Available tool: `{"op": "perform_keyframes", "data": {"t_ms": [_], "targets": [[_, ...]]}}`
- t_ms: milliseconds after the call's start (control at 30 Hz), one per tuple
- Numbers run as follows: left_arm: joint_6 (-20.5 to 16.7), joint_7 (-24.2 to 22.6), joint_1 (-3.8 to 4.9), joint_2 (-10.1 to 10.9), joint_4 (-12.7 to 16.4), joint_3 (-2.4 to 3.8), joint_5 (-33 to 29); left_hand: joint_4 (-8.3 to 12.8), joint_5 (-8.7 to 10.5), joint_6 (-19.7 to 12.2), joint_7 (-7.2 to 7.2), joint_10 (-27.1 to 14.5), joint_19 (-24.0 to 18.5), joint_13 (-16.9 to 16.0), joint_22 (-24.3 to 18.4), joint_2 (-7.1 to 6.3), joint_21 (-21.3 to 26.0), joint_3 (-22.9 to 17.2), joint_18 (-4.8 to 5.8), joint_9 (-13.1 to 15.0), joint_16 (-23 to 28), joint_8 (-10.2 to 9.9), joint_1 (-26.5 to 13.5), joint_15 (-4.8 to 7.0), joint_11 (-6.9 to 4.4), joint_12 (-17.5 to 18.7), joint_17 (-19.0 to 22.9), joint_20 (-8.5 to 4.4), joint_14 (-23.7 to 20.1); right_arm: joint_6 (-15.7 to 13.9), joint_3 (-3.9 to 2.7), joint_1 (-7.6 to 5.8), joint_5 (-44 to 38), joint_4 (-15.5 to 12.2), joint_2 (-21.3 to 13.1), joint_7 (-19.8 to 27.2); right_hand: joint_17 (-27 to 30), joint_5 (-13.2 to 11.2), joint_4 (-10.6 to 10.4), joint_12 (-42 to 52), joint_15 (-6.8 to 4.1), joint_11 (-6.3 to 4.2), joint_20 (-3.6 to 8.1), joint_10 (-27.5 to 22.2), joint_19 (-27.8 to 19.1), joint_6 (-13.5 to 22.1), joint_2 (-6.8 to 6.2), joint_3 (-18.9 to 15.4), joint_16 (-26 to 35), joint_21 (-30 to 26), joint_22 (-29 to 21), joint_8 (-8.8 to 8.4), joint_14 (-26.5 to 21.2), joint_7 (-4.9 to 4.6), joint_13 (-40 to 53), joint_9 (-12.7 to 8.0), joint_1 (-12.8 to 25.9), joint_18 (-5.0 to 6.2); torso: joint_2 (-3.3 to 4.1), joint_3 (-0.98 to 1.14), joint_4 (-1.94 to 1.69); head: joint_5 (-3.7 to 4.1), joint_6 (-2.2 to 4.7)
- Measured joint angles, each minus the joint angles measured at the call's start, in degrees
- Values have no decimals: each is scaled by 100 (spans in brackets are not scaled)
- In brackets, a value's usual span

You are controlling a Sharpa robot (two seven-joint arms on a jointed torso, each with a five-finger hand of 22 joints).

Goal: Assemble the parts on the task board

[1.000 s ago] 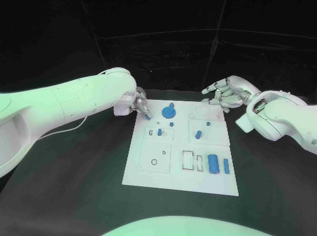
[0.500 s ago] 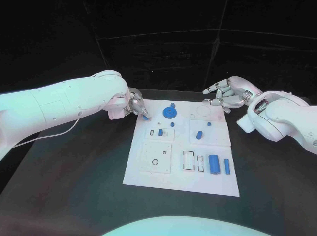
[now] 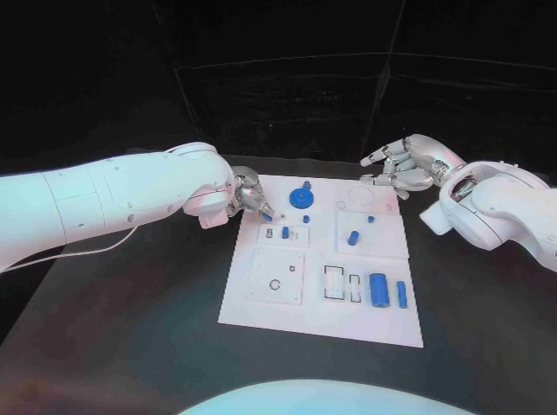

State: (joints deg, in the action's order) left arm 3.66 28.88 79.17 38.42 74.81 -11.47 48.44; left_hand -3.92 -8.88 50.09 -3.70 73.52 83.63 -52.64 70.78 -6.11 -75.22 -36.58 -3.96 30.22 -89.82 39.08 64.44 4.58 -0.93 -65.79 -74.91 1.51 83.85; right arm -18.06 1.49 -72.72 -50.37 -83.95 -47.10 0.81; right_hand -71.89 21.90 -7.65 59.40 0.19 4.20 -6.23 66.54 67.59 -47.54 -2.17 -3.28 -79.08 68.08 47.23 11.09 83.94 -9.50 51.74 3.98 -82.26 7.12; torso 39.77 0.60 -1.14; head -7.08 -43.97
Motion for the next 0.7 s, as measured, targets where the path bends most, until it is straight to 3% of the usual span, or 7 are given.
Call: {"op": "perform_keyframes", "data": {"t_ms": [300,700], "targets": [[-143,32,-72,113,337,-44,81,36,-23,0,-1,-1,0,26,0,-33,0,-36,0,0,0,1,-33,0,1,33,0,-1,0,0,0,0,0,2,0,0,0,0,0,0,0,0,0,0,0,0,0,0,0,0,0,0,0,0,0,0,0,0,4,-2,8,-8,11],[-25,126,-92,137,457,-53,361,102,-49,0,-1,-2,-1,43,13,-76,0,-102,0,12,0,35,-76,0,2,33,0,-1,0,0,1,1,0,-2,9,11,-5,-1,0,0,0,0,0,0,0,0,0,0,0,0,0,0,0,0,8,0,0,0,13,-3,19,-26,-11]]}}
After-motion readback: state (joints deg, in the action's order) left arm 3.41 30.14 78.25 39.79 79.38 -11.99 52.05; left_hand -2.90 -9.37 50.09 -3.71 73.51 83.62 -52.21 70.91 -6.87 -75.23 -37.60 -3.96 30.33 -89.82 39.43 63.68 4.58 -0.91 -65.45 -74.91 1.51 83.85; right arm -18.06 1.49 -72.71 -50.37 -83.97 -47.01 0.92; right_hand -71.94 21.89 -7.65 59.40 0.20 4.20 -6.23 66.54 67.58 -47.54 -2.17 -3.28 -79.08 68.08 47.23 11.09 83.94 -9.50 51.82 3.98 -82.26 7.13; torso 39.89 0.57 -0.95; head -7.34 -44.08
